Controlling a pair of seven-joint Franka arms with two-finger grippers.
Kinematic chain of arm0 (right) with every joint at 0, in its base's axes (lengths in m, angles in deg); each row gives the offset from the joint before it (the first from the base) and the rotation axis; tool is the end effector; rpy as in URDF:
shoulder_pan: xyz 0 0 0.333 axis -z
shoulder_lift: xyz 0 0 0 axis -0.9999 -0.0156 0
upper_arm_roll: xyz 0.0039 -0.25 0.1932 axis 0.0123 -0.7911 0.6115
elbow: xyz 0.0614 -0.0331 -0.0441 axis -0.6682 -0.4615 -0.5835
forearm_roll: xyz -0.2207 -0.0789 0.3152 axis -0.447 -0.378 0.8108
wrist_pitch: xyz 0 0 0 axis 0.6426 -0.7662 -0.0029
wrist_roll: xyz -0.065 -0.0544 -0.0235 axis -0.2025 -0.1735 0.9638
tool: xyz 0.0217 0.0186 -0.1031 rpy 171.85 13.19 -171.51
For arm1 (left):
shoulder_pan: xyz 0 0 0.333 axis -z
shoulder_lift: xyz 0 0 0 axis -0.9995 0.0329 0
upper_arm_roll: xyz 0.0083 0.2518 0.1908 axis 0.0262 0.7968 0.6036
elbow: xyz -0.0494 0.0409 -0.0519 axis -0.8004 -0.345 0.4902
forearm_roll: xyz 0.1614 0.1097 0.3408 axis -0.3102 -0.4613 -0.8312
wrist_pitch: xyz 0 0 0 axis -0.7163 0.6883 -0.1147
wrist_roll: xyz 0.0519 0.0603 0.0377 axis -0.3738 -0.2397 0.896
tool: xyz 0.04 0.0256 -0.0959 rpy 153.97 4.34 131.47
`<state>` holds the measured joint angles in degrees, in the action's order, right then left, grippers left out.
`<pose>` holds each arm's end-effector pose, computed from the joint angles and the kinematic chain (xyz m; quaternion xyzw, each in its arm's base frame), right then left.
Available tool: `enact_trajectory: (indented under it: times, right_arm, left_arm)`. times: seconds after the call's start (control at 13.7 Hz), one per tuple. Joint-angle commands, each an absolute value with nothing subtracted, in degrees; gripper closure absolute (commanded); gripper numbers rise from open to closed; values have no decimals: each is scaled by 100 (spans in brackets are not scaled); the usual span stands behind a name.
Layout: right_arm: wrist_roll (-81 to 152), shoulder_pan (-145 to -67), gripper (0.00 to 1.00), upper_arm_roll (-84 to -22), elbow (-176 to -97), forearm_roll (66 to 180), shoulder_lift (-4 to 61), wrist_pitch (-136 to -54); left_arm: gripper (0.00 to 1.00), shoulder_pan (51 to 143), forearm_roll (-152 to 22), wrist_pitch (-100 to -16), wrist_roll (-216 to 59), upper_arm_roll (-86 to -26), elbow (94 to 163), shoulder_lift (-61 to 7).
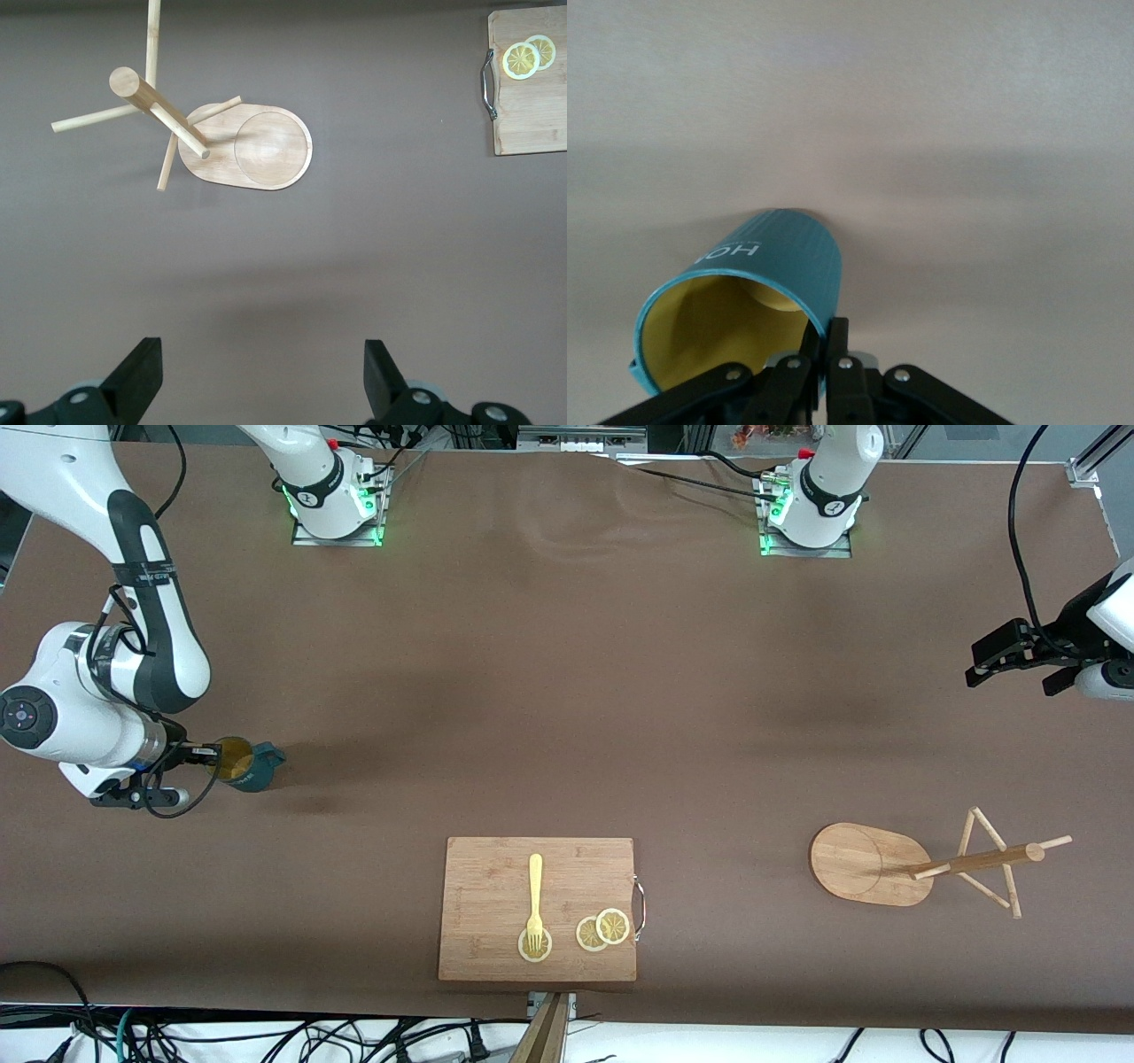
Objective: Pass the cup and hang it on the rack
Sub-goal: 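Grasp the teal mug rim with the right gripper and carry it toward the table middle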
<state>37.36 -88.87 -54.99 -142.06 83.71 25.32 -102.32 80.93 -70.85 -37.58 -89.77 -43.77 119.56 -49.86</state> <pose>0.6265 -0.0811 0.2700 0.9964 0.0079 -0.0772 0.0348 0.5800 0.0104 0.5974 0.9990 -0.0288 0.0230 0.0267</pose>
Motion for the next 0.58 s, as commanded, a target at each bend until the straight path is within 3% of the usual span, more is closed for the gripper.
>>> enact_trajectory:
  times: [0.0, 0.22, 0.51]
  right_arm:
    - [3188, -8875, 100, -5132, -13861, 8513, 2803, -9226]
    - [2054, -8875, 100, -4272, -13615, 8558, 2945, -8617]
    - [-596, -9085, 100, -3093, -13387, 8584, 2831, -8712]
  left_arm:
    - [0, 8100, -7112, -3728, -9064, -4374, 11796, -4900]
    - [0, 8100, -7112, -3737, -9073, -4374, 11796, -4900]
    - [0, 8091, -7112, -3737, -9073, -4366, 11796, -4900]
